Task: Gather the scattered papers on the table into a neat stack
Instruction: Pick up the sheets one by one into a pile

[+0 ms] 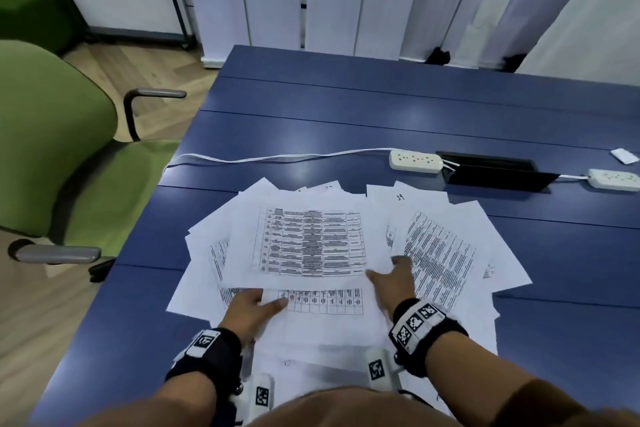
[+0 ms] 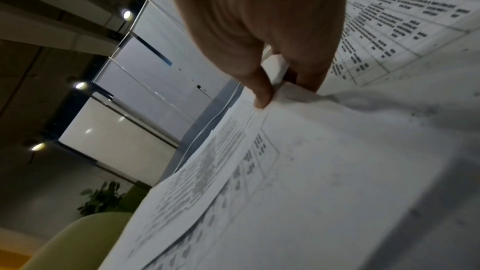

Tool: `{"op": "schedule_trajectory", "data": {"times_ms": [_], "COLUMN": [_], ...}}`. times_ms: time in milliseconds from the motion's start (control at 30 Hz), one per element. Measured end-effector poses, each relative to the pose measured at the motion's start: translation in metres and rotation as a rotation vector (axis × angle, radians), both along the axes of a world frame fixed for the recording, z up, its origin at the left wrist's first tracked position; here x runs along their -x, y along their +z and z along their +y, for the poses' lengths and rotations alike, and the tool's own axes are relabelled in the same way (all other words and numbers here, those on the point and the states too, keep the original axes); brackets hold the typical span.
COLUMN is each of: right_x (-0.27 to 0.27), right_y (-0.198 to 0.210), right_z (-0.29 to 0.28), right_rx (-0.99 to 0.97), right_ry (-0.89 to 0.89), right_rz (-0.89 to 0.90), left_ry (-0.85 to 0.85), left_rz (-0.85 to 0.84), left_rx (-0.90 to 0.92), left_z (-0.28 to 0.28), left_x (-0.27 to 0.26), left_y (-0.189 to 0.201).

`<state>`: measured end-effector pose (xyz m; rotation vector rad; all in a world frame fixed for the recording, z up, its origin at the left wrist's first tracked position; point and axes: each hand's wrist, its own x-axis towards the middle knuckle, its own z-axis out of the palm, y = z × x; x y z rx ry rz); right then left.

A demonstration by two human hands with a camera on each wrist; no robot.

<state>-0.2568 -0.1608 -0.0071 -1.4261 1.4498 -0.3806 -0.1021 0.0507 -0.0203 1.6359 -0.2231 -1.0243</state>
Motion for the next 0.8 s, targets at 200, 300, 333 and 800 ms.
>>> {"op": "schedule_trajectory", "data": {"times_ms": [200, 300, 333, 800], "right_x": [0.017, 0.033, 0.040, -0.027], "right_y": [0.000, 0.015, 0.020, 0.027], "right_z": [-0.032, -0.060, -0.073, -0.074], "right_rx": [0.194, 0.293, 0.304, 0.511], "right_ry": [-0.075, -0.126, -0.131, 0.471], "right_rz": [0.014, 0.076, 0.070, 0.234], "left_ry": [0.080, 0.086, 0.091, 0.125], "left_rz": [0.010, -0.016, -0.019, 0.240], "left_rx": [-0.083, -0.054, -0.053, 0.087], "left_z": [0.006, 0.010, 0.011, 0.003], "left_x": [-0.005, -0.010, -0.010, -0.005], "left_y": [-0.009, -0.018, -0.018, 0.009]}}
